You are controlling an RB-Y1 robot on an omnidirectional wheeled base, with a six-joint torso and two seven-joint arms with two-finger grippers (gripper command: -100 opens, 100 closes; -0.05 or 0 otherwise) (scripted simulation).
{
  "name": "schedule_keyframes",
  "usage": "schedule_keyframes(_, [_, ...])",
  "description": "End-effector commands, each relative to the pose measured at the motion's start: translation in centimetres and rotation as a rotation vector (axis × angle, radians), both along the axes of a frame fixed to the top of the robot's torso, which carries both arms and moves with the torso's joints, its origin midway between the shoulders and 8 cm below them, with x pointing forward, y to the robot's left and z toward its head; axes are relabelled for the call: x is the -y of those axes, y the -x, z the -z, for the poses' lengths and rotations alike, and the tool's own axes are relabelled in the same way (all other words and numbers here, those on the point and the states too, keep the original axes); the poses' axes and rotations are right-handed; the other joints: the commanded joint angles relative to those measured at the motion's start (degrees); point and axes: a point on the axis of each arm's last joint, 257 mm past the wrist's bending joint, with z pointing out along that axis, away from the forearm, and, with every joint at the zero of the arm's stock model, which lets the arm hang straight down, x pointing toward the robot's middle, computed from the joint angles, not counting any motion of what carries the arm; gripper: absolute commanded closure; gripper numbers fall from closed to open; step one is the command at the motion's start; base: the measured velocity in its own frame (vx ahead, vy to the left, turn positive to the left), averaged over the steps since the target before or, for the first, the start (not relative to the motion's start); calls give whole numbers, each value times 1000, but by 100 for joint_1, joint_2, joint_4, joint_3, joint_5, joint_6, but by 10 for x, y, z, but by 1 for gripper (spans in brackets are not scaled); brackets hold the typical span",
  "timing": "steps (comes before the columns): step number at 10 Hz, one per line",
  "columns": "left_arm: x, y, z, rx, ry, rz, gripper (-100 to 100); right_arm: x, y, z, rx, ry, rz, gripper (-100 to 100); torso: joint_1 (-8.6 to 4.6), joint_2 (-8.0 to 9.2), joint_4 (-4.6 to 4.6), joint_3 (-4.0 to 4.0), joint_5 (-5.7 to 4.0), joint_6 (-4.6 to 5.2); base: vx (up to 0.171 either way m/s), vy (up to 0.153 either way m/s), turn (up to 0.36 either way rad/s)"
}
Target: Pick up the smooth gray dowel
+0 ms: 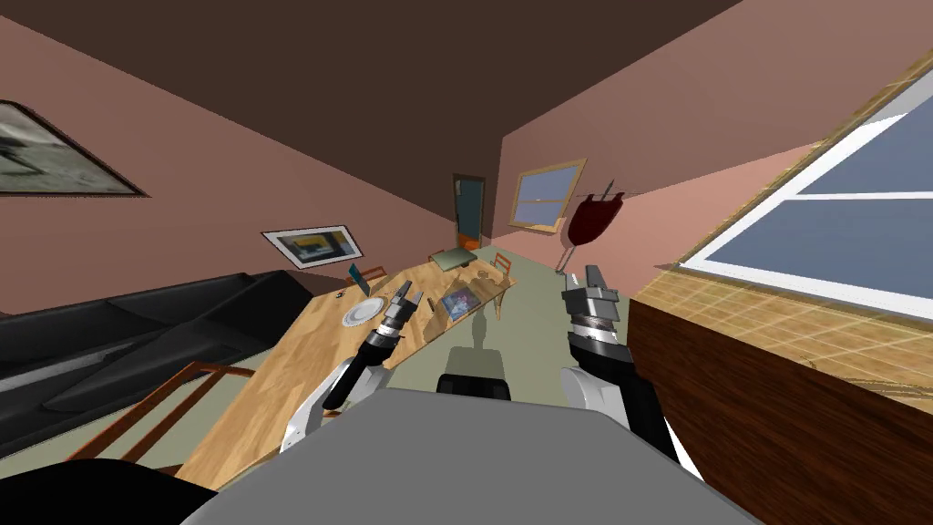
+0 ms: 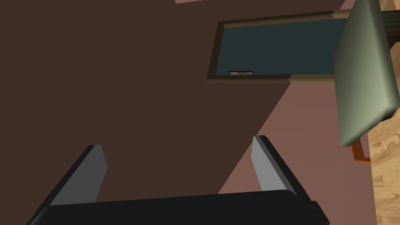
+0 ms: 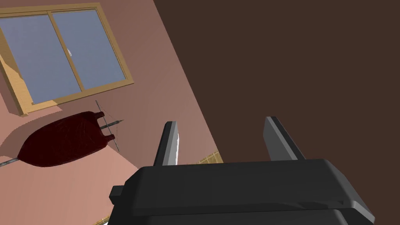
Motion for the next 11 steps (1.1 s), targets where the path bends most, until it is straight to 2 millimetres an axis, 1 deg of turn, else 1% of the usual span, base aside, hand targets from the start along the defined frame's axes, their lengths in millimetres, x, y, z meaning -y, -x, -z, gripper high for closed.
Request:
schedule_keyframes(1, [-3, 0, 13, -31, -8, 23, -100, 0, 0, 0, 0, 0, 0, 0, 0, 0, 0, 0, 0, 0, 19, -41, -174])
schedule_keyframes(2, [-6, 1, 32, -82, -7, 46, -100, 0, 0, 0, 0, 0, 0, 0, 11, -3, -1, -2, 2, -8, 32, -38, -264])
schedule_keyframes(3, [-10, 3, 53, -134, -11, 63, -100, 0, 0, 0, 0, 0, 0, 0, 14, -7, -2, -4, 3, -3, 38, -55, -477])
schedule_keyframes(4, [-10, 4, 54, -141, -20, 75, -100, 0, 0, 0, 0, 0, 0, 0, 9, -10, -2, -6, 2, -2, 27, -35, -174])
schedule_keyframes(5, [-15, 7, 77, -200, -20, 92, -100, 0, 0, 0, 0, 0, 0, 0, 14, -6, -2, -4, 2, -10, 33, -35, -254])
schedule_keyframes(6, [-15, 7, 77, -204, -25, 98, -100, 0, 0, 0, 0, 0, 0, 0, 15, -7, -1, -4, 3, -5, 24, -24, -173])
schedule_keyframes(7, [-20, 12, 98, -266, -29, 122, -100, 0, 0, 0, 0, 0, 0, 0, 17, -4, -1, -3, 3, -9, 27, -32, -281])
schedule_keyframes(8, [-21, 13, 101, -271, -31, 118, -100, 0, 0, 0, 0, 0, 0, 0, 15, -4, -1, -2, 3, -6, 22, -23, -198])
schedule_keyframes(9, [-26, 19, 121, -331, -37, 139, -100, 0, 0, 0, 0, 0, 0, 0, 18, -3, 0, -2, 3, -9, 30, -27, -295])
schedule_keyframes(10, [-29, 20, 126, -344, -36, 136, -100, 0, 0, 0, 0, 0, 0, 0, 18, -5, -1, -3, 3, -6, 27, -15, -147])
schedule_keyframes(11, [-38, 29, 151, -417, -46, 149, -100, 0, 0, 0, 0, 0, 0, 0, 21, -5, -1, -3, 4, -11, 38, -19, -283])
